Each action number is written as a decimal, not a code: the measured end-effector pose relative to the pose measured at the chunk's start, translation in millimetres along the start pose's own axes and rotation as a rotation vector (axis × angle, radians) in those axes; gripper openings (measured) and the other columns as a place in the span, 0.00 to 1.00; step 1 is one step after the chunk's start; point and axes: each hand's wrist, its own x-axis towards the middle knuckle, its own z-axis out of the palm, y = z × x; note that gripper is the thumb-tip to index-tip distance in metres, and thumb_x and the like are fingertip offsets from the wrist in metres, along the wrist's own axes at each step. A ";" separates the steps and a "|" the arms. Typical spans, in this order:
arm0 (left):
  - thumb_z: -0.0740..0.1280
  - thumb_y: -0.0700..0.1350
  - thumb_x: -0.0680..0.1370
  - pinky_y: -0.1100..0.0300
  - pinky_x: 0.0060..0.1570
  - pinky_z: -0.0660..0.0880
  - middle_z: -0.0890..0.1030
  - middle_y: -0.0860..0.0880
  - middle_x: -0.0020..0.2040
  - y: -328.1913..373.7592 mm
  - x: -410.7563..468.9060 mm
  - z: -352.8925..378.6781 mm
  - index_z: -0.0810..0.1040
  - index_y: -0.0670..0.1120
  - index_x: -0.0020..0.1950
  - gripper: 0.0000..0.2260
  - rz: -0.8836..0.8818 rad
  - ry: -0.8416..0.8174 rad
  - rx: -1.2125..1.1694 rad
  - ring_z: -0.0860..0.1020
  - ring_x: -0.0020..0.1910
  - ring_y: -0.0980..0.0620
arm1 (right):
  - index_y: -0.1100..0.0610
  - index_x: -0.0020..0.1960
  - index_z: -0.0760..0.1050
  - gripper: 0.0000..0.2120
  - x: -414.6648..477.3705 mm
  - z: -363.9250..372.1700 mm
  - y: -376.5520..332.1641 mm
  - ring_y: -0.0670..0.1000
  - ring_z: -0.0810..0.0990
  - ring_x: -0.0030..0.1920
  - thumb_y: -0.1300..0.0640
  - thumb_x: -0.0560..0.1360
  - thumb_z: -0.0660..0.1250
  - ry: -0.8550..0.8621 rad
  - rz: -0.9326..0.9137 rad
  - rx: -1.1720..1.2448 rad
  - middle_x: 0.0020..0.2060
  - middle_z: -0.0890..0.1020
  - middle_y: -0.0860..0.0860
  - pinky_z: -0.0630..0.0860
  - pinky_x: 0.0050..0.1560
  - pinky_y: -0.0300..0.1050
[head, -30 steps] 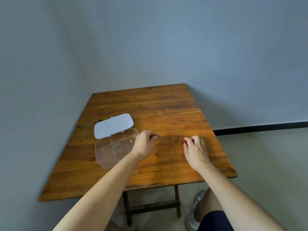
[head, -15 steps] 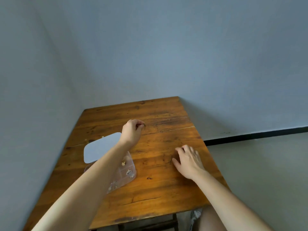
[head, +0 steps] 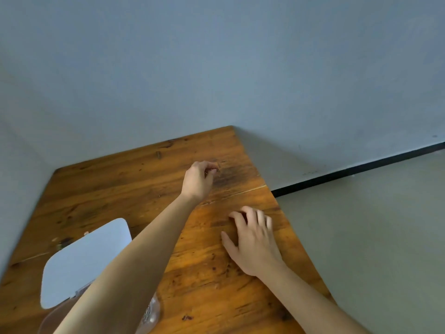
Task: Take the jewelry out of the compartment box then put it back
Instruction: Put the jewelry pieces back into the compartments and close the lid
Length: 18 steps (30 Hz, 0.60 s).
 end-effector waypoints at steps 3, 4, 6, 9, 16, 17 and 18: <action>0.66 0.44 0.80 0.55 0.53 0.78 0.81 0.47 0.54 -13.0 -5.4 9.4 0.78 0.46 0.64 0.13 -0.043 -0.007 0.004 0.78 0.50 0.50 | 0.47 0.68 0.70 0.25 0.3 -0.6 -0.3 0.52 0.68 0.65 0.35 0.78 0.53 0.016 -0.008 -0.002 0.65 0.71 0.49 0.65 0.65 0.52; 0.67 0.44 0.80 0.56 0.52 0.77 0.81 0.47 0.53 -16.9 -9.1 11.0 0.78 0.46 0.65 0.14 -0.061 -0.010 0.003 0.78 0.49 0.50 | 0.47 0.67 0.70 0.25 0.1 -0.7 -0.5 0.52 0.68 0.65 0.35 0.78 0.53 0.016 -0.011 -0.001 0.64 0.71 0.49 0.65 0.64 0.53; 0.67 0.44 0.79 0.58 0.50 0.77 0.80 0.48 0.51 -22.6 -17.7 11.2 0.78 0.47 0.66 0.15 -0.080 -0.021 0.014 0.77 0.48 0.51 | 0.48 0.67 0.70 0.25 -0.1 -0.6 -0.5 0.52 0.69 0.65 0.35 0.78 0.53 0.016 -0.016 -0.003 0.65 0.72 0.50 0.66 0.64 0.53; 0.68 0.43 0.78 0.60 0.49 0.75 0.79 0.48 0.52 -22.7 -26.9 1.7 0.78 0.47 0.66 0.15 -0.098 -0.036 0.016 0.77 0.47 0.52 | 0.48 0.68 0.70 0.25 0.9 -1.9 -0.5 0.53 0.69 0.65 0.35 0.78 0.52 0.014 -0.016 -0.010 0.66 0.71 0.50 0.66 0.64 0.54; 0.68 0.50 0.79 0.53 0.61 0.76 0.76 0.46 0.66 -6.7 -51.3 -70.1 0.74 0.47 0.70 0.20 -0.057 -0.005 0.050 0.76 0.61 0.49 | 0.48 0.70 0.68 0.28 -0.9 -4.4 -10.1 0.55 0.67 0.67 0.34 0.78 0.51 -0.043 0.010 -0.071 0.68 0.70 0.51 0.64 0.65 0.55; 0.67 0.51 0.79 0.52 0.63 0.75 0.75 0.46 0.68 -7.2 -59.3 -84.5 0.73 0.48 0.71 0.21 -0.043 -0.002 0.072 0.75 0.64 0.48 | 0.49 0.71 0.68 0.28 -1.4 -4.0 -12.8 0.55 0.67 0.68 0.35 0.78 0.51 -0.060 0.015 -0.088 0.69 0.70 0.52 0.64 0.66 0.55; 0.66 0.52 0.80 0.52 0.65 0.73 0.73 0.46 0.70 -9.0 -68.9 -98.9 0.71 0.48 0.73 0.22 -0.037 -0.001 0.097 0.73 0.67 0.47 | 0.50 0.72 0.66 0.28 -1.4 -4.6 -17.1 0.56 0.65 0.69 0.35 0.79 0.51 -0.087 0.025 -0.109 0.70 0.68 0.52 0.63 0.66 0.55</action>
